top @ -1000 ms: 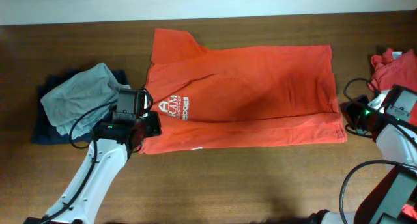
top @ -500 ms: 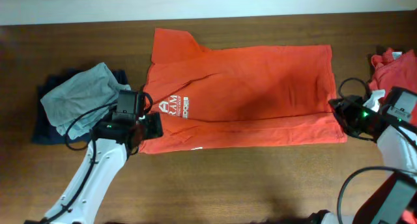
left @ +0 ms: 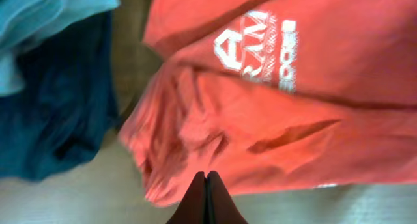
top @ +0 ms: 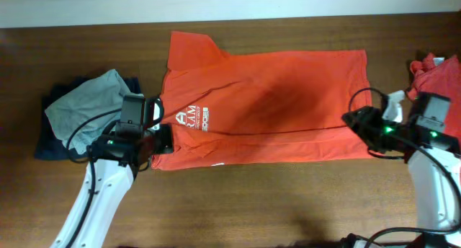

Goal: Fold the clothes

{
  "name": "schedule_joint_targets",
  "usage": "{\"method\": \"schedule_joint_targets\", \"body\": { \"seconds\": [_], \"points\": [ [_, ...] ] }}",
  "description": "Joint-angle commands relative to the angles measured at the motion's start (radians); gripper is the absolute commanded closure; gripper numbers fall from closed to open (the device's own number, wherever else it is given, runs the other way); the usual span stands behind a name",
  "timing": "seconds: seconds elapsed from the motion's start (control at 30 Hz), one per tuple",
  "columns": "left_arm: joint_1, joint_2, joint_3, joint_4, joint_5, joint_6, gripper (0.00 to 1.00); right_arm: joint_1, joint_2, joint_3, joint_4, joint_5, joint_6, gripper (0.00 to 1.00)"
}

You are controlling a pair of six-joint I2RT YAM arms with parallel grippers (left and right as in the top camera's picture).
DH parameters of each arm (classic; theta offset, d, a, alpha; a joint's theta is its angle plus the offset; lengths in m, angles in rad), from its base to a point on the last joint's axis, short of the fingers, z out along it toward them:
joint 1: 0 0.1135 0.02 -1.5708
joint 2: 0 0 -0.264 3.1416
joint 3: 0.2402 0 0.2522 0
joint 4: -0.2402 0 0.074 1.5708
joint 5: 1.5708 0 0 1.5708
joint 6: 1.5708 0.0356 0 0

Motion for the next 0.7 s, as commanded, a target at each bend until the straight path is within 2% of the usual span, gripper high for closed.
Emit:
{"method": "schedule_joint_targets", "body": {
  "seconds": [0.0, 0.07, 0.2, 0.27, 0.3, 0.4, 0.67],
  "points": [
    [0.005, 0.016, 0.018, 0.043, 0.192, 0.085, 0.98, 0.104, -0.013, 0.020, -0.054, -0.003, -0.058, 0.43],
    [0.005, 0.016, 0.076, 0.020, 0.221, 0.087, 0.96, 0.167, -0.013, 0.022, -0.085, 0.009, -0.084, 0.42],
    [0.005, 0.051, 0.251, -0.019, 0.208, 0.144, 0.86, 0.276, -0.002, 0.079, -0.130, 0.061, -0.083, 0.30],
    [0.005, 0.103, 0.349, -0.020, 0.196, 0.161, 0.67, 0.304, 0.023, 0.145, -0.155, 0.061, -0.083, 0.28],
    [0.005, 0.139, 0.397, -0.021, 0.185, 0.166, 0.62, 0.309, 0.038, 0.179, -0.162, 0.061, -0.083, 0.27],
    [0.010, 0.278, 0.540, -0.032, 0.187, 0.202, 0.53, 0.310, 0.116, 0.327, -0.190, 0.061, -0.083, 0.25],
    [0.054, 0.713, 0.907, -0.060, 0.220, 0.259, 0.42, 0.286, 0.453, 0.817, -0.319, 0.146, -0.089, 0.18]
  ]
}}
